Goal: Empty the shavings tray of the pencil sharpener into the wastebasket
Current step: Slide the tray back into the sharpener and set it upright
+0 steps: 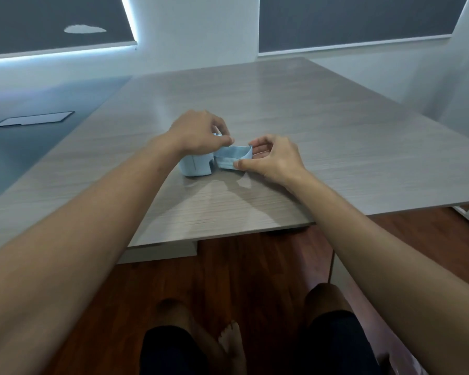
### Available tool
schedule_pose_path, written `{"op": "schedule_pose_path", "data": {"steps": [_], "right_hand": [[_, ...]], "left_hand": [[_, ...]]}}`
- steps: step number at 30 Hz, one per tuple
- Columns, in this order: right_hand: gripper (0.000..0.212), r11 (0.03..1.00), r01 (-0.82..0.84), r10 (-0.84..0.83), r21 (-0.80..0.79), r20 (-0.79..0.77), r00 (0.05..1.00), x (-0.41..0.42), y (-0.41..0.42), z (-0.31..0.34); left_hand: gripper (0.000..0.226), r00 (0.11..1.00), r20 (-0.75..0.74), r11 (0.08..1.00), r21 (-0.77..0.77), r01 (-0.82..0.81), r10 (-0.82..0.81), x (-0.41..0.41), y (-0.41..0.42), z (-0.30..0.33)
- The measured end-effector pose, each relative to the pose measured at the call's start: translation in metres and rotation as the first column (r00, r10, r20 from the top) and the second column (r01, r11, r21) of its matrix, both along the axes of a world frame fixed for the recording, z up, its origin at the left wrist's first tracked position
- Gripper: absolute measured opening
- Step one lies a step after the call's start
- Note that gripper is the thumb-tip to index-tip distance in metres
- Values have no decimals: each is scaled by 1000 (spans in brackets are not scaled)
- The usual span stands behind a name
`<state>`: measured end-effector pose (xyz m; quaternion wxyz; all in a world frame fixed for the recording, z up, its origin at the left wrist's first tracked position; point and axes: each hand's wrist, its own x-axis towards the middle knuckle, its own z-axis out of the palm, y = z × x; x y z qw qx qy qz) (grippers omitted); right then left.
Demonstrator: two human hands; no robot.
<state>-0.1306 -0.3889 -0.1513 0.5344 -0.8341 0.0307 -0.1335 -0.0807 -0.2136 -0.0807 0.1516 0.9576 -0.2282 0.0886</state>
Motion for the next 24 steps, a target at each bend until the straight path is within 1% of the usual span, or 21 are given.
{"op": "schedule_pose_path", "data": {"steps": [4, 8, 13, 18, 24], "right_hand": [[61, 999, -44, 44, -12, -12, 999, 2, -2, 1], [63, 997, -81, 81, -15, -26, 996, 3, -1, -1], [62, 997, -82, 82, -1, -56, 995, 4, -1, 0], [63, 993, -117, 119, 21, -85, 989, 4, -2, 3], [57, 980, -195, 197, 28, -94, 976, -1, -9, 11]], "left_hand": [[23, 999, -25, 999, 4, 44, -44, 2, 2, 3], [25, 998, 9, 997, 33, 67, -67, 3, 3, 2], [29, 997, 33, 997, 32, 71, -72, 4, 3, 2], [30, 995, 65, 997, 37, 73, -75, 4, 3, 1], [29, 994, 74, 996, 57, 75, -79, 4, 3, 1]]}}
